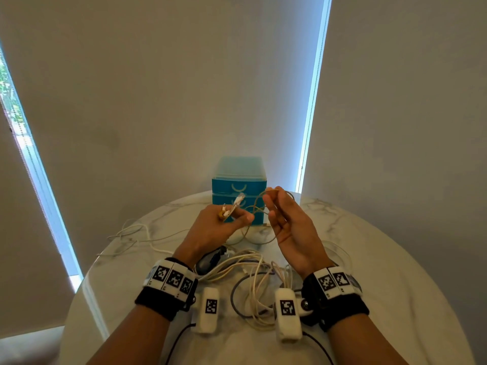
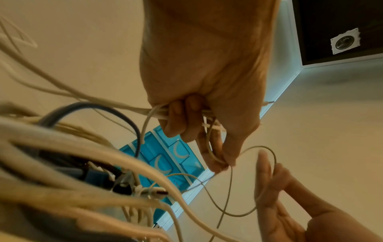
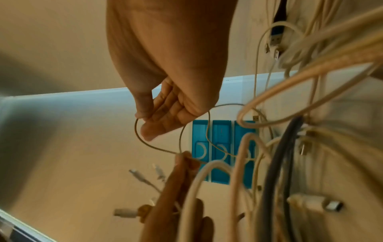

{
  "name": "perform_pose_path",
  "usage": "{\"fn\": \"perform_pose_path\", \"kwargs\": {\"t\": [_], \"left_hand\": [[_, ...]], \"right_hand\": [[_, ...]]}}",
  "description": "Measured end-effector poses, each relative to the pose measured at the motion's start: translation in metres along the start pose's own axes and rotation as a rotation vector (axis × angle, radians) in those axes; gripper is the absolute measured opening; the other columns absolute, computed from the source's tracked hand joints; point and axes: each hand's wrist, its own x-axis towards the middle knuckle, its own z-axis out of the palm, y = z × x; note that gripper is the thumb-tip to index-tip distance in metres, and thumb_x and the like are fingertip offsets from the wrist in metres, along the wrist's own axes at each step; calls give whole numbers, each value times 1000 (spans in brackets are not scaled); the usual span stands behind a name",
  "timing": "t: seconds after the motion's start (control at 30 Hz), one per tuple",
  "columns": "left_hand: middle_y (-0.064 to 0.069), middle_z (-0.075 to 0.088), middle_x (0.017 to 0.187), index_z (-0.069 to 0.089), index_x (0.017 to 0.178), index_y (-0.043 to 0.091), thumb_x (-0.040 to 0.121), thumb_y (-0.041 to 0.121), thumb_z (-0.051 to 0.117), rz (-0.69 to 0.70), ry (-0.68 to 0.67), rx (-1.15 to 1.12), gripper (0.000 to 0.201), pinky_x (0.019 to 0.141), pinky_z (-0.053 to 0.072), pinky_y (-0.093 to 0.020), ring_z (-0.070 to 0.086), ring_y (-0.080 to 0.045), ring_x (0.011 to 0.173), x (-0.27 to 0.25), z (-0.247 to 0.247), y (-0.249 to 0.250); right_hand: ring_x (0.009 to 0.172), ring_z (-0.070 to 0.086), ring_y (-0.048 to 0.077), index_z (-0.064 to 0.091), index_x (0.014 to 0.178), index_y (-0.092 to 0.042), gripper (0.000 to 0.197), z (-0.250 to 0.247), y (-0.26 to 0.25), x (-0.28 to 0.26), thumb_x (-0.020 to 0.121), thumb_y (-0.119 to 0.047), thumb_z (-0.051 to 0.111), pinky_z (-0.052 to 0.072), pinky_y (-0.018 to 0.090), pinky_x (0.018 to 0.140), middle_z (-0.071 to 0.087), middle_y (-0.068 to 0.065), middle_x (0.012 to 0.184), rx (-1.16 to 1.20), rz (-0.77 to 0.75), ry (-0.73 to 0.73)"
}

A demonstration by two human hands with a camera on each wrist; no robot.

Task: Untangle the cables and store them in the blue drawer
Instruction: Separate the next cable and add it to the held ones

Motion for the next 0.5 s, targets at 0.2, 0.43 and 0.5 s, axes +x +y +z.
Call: {"fn": "perform_pose_path", "kwargs": {"t": [0.2, 0.43, 0.5], "left_hand": [[11, 83, 99, 85, 100, 21, 101, 40, 74, -12, 274, -318, 22, 86, 57, -20, 77, -2, 98, 2, -1, 6], [9, 83, 102, 85, 103, 23, 101, 39, 74, 15, 143, -339, 20, 95, 57, -29, 77, -7, 104, -1, 3, 14], [10, 83, 101, 86, 100, 24, 101, 40, 74, 29, 126, -284, 20, 97, 56, -31, 77, -5, 103, 0, 4, 12]], "right_hand": [[110, 78, 22, 78, 120, -15, 21, -15, 34, 0, 100, -24, 76, 62, 41, 101, 83, 3, 111, -782, 205, -100], [100, 79, 14, 81, 119, -25, 21, -6, 38, -2, 98, -25, 79, 64, 29, 88, 83, -4, 107, -878, 78, -144], [99, 80, 19, 82, 115, -18, 16, -7, 40, -2, 100, -20, 76, 65, 34, 88, 84, 0, 103, -846, -5, -56]]}}
